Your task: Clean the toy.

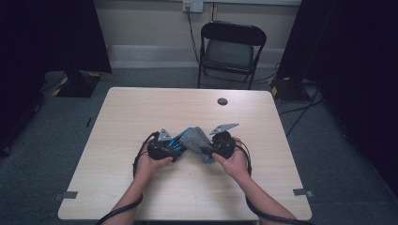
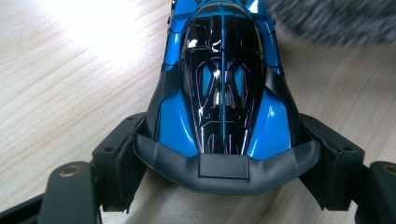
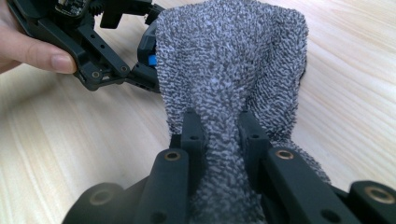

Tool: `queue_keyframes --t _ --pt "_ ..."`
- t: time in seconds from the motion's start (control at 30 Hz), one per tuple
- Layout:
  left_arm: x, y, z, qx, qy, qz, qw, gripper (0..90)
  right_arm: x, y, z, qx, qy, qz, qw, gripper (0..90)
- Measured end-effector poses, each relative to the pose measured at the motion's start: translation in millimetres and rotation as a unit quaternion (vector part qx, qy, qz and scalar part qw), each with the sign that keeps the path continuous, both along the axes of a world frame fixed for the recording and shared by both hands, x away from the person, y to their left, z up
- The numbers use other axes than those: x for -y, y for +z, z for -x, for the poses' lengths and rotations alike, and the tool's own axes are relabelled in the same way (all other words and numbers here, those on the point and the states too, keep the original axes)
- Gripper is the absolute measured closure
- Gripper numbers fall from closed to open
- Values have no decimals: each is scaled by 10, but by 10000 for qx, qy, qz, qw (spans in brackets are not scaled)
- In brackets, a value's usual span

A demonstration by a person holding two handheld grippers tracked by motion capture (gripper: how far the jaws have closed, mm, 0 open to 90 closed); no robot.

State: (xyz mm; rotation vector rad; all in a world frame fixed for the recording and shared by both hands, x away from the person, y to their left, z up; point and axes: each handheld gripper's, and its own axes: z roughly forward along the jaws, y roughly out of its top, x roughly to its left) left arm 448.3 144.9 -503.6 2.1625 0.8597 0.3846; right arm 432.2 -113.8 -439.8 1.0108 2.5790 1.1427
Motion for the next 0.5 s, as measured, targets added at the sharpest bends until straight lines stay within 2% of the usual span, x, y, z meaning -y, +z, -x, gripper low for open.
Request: queue_keyframes --t 0.17,0.23,0.37,0.43,0.5 --pt "-1 -2 -3 3 -3 -7 10000 241 -213 -1 -69 -14 137 55 9999 768" --pt "-2 -1 -3 8 -1 -9 10000 241 -321 9 -99 -89 217 -13 9997 767" --pt "-7 2 -6 37 0 -49 10000 241 -504 -17 -101 -163 444 133 9988 766" --pt "-6 2 -4 54 3 -53 10000 241 -574 -28 -95 -99 498 367 9980 765" --pt "-6 2 -3 61 2 -54 10000 242 -603 -52 -120 -170 509 383 9978 765"
